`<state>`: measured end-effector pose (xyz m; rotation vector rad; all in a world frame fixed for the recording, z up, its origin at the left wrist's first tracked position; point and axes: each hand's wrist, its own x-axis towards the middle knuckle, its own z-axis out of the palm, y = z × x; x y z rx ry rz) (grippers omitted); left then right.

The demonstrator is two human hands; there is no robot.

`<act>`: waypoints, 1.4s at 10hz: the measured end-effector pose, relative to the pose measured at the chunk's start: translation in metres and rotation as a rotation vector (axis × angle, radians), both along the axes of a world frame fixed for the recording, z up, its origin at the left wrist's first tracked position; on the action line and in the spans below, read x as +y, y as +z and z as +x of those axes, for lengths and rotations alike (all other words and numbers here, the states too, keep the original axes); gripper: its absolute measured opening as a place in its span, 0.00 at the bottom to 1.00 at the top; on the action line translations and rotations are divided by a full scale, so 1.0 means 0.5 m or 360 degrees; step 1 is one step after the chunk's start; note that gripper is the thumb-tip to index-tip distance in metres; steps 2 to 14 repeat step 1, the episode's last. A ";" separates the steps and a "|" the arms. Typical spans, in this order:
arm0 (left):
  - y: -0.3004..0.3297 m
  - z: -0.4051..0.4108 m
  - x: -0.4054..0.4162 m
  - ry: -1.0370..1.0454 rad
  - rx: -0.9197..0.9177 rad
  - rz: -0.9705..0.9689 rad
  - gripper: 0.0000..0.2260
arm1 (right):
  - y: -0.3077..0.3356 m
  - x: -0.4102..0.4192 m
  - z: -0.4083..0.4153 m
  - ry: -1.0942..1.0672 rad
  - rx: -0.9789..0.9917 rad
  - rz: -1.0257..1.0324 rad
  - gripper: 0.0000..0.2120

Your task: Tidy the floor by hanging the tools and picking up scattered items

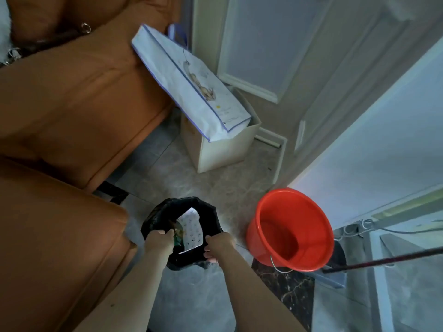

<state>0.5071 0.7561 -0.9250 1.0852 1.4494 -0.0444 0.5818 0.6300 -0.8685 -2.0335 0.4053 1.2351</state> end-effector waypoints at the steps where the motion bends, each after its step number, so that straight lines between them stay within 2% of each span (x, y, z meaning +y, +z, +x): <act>1: -0.001 -0.020 0.005 -0.0076 0.0117 0.0113 0.16 | 0.007 0.012 -0.002 0.0126 -0.0001 -0.0017 0.13; 14: -0.001 -0.020 0.005 -0.0076 0.0117 0.0113 0.16 | 0.007 0.012 -0.002 0.0126 -0.0001 -0.0017 0.13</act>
